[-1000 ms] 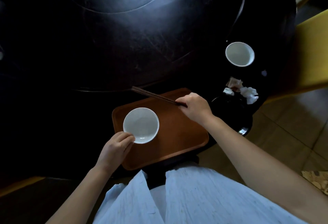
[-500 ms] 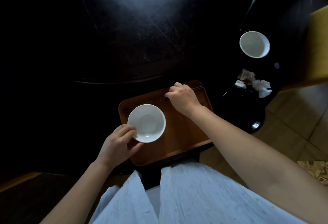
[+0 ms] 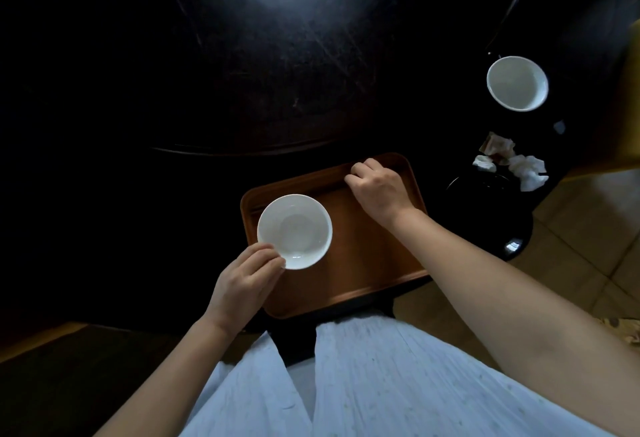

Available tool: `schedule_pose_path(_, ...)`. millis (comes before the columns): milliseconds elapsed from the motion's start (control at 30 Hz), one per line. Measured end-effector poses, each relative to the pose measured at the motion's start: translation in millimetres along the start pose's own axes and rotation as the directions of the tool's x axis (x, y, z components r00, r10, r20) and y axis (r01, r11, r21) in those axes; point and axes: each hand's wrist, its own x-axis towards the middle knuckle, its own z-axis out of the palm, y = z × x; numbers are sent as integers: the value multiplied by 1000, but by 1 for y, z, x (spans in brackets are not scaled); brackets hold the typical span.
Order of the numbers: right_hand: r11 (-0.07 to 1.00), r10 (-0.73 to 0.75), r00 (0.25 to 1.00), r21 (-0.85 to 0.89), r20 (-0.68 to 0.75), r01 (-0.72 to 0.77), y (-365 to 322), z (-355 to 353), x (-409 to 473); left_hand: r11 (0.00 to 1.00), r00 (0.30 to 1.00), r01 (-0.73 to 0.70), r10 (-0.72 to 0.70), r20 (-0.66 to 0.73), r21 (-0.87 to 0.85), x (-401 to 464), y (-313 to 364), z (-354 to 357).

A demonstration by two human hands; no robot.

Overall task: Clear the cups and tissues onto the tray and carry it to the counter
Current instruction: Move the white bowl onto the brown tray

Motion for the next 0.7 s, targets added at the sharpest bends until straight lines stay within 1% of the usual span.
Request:
schedule_pose_path(100,1000,16,1000,-11,-19,-16,-2,-1,3,999,999,-18,17,32,30,2,-3,-1)
schedule_pose_path(233,1000,-3,999,6,-45,3,-5,-2,11,999,999,38,-38,2,12,9,-6,-1)
schedule_pose_path(367,996,-79,995,38,-61,81,-8,2,10,998,998,55,-55,10,14,14,-9,-1)
schedule_pose_path(433,994,-110,992,21,-66,112,-6,5,7,998,998,57,-58,13,11,14,-10,-2)
schedule_pose_path(567,998,-63,994,-24,-85,62,4,7,6,998,999,47,-48,22,32,14,-12,-4)
schedule_pose_path(700,998,-55,995,-4,-81,55,5,8,8,998,998,48,-50,34,36,15,-11,-4)
